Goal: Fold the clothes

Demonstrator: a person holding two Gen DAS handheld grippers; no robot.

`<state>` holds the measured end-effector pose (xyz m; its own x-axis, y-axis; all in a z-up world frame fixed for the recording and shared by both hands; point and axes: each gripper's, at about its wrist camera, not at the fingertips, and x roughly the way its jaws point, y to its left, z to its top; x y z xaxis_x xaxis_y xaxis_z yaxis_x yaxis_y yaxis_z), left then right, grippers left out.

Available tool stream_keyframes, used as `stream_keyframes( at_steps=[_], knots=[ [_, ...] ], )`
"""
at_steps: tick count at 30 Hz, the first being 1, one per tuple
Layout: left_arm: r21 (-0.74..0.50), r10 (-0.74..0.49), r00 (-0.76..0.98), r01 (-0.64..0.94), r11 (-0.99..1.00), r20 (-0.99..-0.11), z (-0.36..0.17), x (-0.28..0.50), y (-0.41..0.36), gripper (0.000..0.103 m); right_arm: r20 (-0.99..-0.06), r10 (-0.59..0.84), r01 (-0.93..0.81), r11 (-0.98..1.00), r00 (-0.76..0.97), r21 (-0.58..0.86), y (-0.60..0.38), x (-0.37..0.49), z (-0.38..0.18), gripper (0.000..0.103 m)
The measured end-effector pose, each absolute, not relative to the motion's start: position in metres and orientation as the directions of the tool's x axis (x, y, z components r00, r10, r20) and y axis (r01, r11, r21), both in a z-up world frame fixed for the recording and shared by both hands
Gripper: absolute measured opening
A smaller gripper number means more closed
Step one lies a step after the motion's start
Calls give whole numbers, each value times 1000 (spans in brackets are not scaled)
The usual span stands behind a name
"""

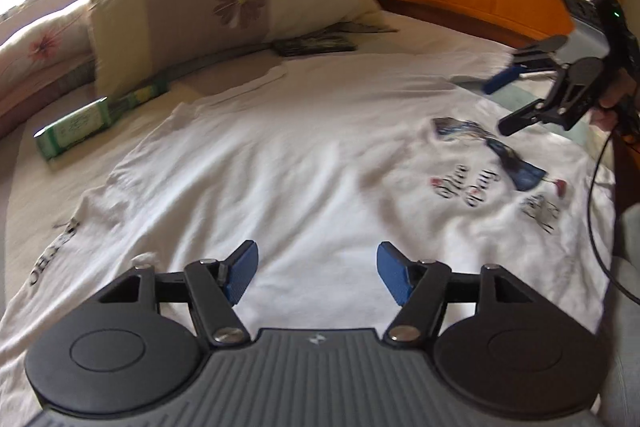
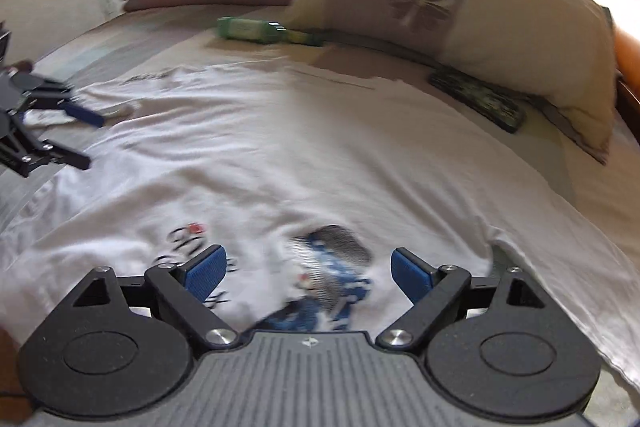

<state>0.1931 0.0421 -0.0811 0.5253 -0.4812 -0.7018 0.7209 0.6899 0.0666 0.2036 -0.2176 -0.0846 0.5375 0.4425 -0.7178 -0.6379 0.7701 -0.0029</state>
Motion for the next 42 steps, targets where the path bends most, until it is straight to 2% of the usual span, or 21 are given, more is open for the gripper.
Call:
stream_keyframes(
  at_steps=[4, 5, 7, 8, 10, 14, 18, 22, 25, 28, 31, 37, 41, 42],
  knots=[
    [69, -463, 441, 777, 625, -769, -104, 169, 37, 68, -797, 379, -698, 712, 470, -73, -198, 181, -112, 92],
    [51, -466, 433, 772, 634, -772, -107, 164, 45, 68, -806, 369, -681, 730, 463, -57, -212, 177, -115, 96],
    [14, -471, 418, 760, 650, -777, -112, 153, 63, 73, -819, 359, -640, 768, 448, -13, -241, 170, -120, 103],
    [9, -460, 410, 754, 657, -788, -112, 148, 72, 79, -819, 355, -621, 784, 450, -1, -257, 166, -119, 103],
    [34, -435, 409, 759, 650, -802, -111, 137, 85, 82, -827, 325, -587, 809, 459, -8, -282, 157, -117, 103],
    [122, -365, 431, 767, 630, -825, -97, 129, 77, 79, -843, 238, -525, 849, 483, -61, -301, 143, -107, 103],
    [120, -411, 433, 791, 601, -802, -93, 129, 53, 79, -779, 328, -553, 833, 535, -29, -275, 139, -89, 103],
    [153, -364, 432, 791, 592, -825, -109, 124, 44, 83, -779, 352, -600, 799, 519, -39, -241, 141, -96, 103],
    [146, -324, 447, 745, 651, -834, -109, 118, 69, 84, -828, 282, -621, 777, 485, -100, -237, 139, -115, 103],
    [207, -247, 482, 708, 675, -841, -103, 108, 82, 84, -833, 274, -552, 833, 480, -44, -268, 137, -116, 103],
    [253, -208, 499, 703, 665, -841, -93, 99, 81, 81, -831, 200, -488, 868, 519, -96, -282, 132, -109, 103],
    [214, -359, 507, 763, 609, -784, -81, 91, 36, 81, -766, 331, -558, 829, 552, -44, -245, 127, -85, 103],
    [243, -311, 499, 765, 596, -809, -103, 88, 12, 82, -739, 389, -572, 821, 550, 7, -210, 137, -88, 103],
    [211, -310, 488, 750, 627, -816, -104, 89, 18, 82, -732, 408, -572, 820, 545, 32, -204, 138, -90, 103]
  ],
)
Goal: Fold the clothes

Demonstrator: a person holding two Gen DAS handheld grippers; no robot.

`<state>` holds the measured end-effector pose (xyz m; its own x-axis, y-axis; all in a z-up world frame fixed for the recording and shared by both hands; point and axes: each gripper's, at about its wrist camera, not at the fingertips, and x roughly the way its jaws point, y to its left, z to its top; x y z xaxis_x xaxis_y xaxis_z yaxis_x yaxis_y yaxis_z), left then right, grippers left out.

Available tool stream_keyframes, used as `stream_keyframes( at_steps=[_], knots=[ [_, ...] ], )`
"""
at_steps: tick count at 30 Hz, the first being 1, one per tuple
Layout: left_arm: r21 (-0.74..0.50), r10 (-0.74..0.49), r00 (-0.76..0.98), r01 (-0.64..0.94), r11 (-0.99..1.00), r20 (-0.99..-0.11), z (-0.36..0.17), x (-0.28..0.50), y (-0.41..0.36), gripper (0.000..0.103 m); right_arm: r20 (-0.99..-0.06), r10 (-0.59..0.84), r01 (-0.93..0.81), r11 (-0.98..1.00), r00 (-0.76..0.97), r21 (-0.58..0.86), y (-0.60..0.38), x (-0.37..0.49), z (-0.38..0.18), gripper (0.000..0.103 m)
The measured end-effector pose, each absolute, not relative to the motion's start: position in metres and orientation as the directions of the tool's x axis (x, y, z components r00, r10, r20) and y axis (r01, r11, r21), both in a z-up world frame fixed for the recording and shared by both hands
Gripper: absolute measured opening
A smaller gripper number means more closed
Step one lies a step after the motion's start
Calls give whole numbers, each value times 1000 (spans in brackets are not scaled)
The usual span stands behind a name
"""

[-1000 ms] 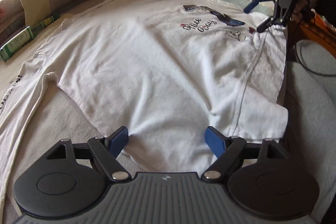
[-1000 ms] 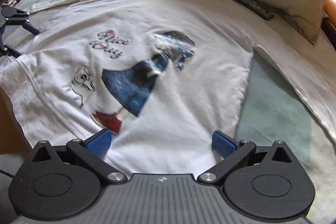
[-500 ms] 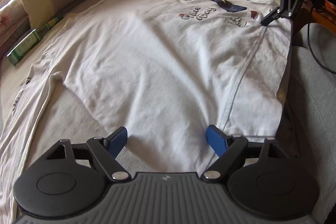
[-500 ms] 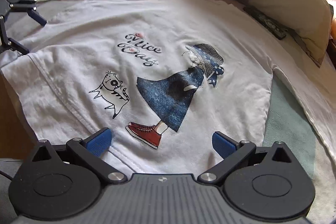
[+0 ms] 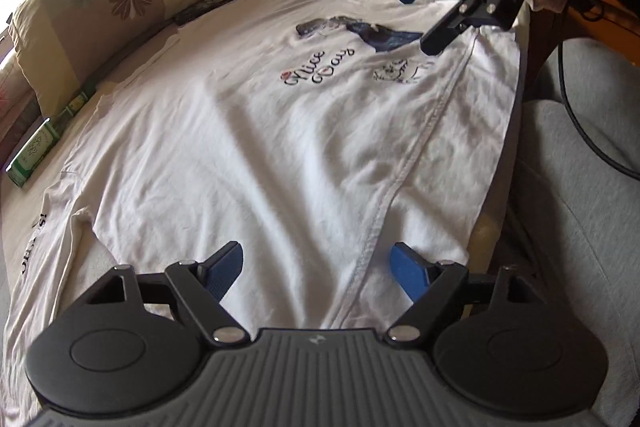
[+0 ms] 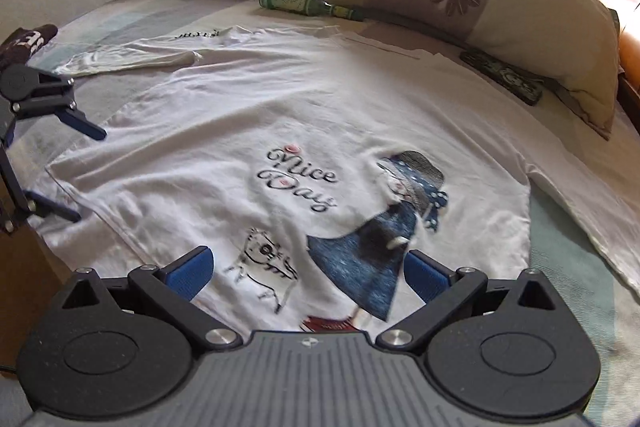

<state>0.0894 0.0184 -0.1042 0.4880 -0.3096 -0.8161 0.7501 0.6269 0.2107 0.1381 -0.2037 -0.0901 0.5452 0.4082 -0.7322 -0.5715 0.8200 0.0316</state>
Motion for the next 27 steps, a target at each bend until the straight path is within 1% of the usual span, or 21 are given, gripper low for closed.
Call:
stream_keyframes(
  at_steps=[3, 5, 6, 8, 10, 13, 15, 18, 20, 21, 23, 24, 26, 27],
  knots=[
    [113, -311, 457, 691, 714, -833, -106, 90, 46, 85, -744, 399, -568, 822, 536, 32, -187, 136, -101, 103],
    [74, -300, 445, 651, 755, -844, -107, 84, 70, 90, -784, 355, -573, 820, 509, 0, -185, 133, -115, 103],
    [89, -267, 446, 632, 770, -854, -108, 79, 79, 90, -804, 331, -576, 817, 494, -18, -184, 132, -123, 103],
    [95, -238, 446, 606, 790, -863, -103, 73, 93, 90, -803, 352, -553, 832, 480, 34, -198, 130, -124, 103],
    [104, -247, 468, 604, 790, -848, -94, 67, 96, 88, -813, 323, -530, 847, 484, 22, -199, 129, -117, 103],
    [92, -296, 512, 603, 792, -806, -76, 62, 91, 88, -777, 359, -557, 830, 516, 14, -182, 127, -102, 103],
    [102, -325, 540, 616, 781, -777, -72, 71, 74, 88, -751, 385, -558, 830, 536, 27, -161, 135, -95, 103],
    [120, -366, 577, 636, 762, -730, -67, 85, 48, 88, -740, 382, -534, 845, 554, 36, -129, 151, -101, 103],
    [123, -369, 574, 642, 757, -731, -77, 95, 33, 88, -758, 356, -513, 858, 547, 32, -112, 158, -117, 103],
    [116, -356, 561, 638, 762, -747, -85, 98, 32, 88, -772, 333, -506, 862, 541, 17, -108, 157, -126, 103],
    [99, -329, 530, 626, 774, -781, -102, 104, 30, 88, -746, 336, -520, 854, 574, -16, -115, 140, -131, 103],
    [79, -332, 519, 619, 781, -787, -104, 104, 37, 90, -747, 342, -520, 854, 571, -6, -124, 133, -129, 103],
    [36, -344, 498, 606, 795, -796, -108, 102, 53, 91, -759, 345, -515, 857, 552, 16, -148, 119, -127, 103],
    [15, -350, 488, 599, 801, -800, -109, 101, 61, 91, -772, 330, -519, 855, 544, 0, -158, 113, -127, 103]
  ],
)
